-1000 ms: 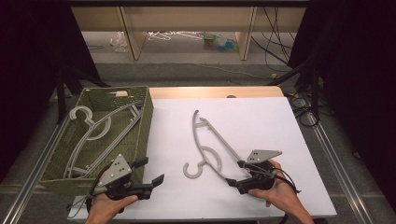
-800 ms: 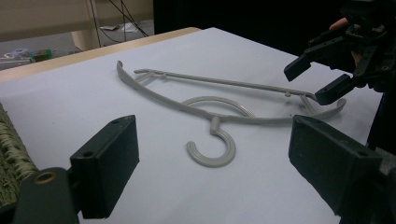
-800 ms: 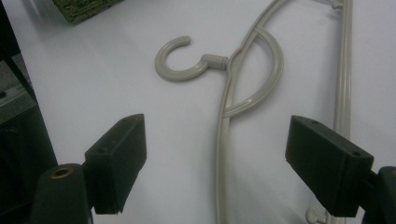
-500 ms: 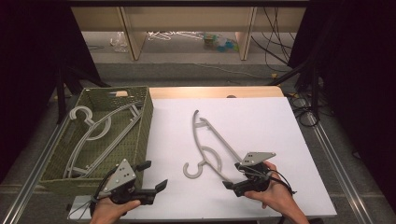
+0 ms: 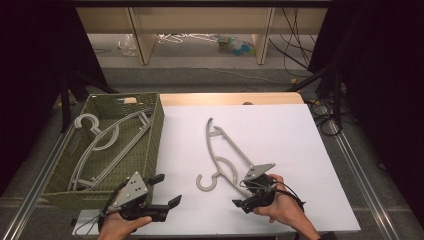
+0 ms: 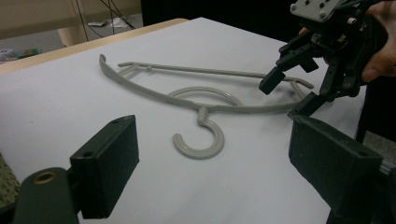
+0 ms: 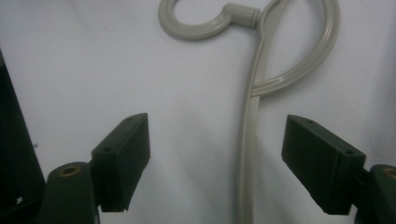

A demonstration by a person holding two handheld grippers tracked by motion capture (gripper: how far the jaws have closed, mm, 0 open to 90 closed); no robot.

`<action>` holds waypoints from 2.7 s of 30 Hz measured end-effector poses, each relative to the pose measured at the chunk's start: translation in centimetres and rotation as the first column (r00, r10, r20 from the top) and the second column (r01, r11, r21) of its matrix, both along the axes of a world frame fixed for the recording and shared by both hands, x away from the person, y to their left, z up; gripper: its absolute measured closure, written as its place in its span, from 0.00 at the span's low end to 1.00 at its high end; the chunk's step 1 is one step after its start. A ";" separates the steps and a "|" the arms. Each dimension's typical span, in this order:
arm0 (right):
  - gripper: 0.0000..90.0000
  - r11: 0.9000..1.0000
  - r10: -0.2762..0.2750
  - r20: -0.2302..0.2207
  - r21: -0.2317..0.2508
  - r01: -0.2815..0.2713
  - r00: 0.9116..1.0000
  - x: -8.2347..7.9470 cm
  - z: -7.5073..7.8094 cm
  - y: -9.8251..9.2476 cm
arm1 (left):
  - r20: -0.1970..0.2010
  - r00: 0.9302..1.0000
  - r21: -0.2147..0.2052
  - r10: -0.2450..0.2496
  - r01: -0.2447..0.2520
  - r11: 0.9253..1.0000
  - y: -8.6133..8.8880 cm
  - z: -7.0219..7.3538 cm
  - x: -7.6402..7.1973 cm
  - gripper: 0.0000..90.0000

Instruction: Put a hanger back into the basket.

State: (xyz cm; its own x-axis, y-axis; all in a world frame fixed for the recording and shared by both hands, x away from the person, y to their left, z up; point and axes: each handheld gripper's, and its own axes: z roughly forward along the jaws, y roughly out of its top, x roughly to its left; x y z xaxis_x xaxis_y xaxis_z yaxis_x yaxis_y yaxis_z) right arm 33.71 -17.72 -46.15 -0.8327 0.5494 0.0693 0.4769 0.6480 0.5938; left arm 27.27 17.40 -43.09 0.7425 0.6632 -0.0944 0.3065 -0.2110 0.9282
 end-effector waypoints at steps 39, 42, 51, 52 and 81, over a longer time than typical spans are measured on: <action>0.91 0.963 0.017 -0.092 -0.265 -0.041 0.996 3.1 0.1 2.6 | -0.005 1.000 0.038 0.005 -0.005 0.999 0.2 -0.6 0.5 0.20; 0.91 0.964 0.047 -0.102 -0.256 -0.072 0.994 2.6 0.5 2.4 | -0.007 1.000 0.047 0.017 -0.016 0.999 -0.1 -0.5 0.6 0.20; 0.91 0.943 0.208 -0.143 -0.235 -0.237 0.968 -0.2 2.1 1.5 | 0.099 0.993 0.172 -0.071 0.053 0.984 -2.6 0.4 1.4 0.32; 0.91 0.936 0.225 -0.151 -0.241 -0.256 0.963 -0.7 2.4 1.7 | 0.086 0.993 0.182 -0.081 0.064 0.981 -2.9 0.4 1.7 0.32; 0.91 0.883 0.378 -0.169 -0.232 -0.409 0.910 -2.0 4.2 1.6 | -0.036 0.926 0.496 -0.377 0.344 0.797 -7.1 -2.8 4.1 0.45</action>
State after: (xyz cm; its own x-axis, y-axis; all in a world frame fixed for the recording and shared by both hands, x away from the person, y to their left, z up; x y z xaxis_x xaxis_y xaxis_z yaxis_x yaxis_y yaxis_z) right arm 31.76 -16.13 -41.96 -0.9786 0.1897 0.0799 0.2056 0.9184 0.3381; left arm 31.34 10.29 -45.89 0.9302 0.2936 0.2203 0.0643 -0.7213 0.6896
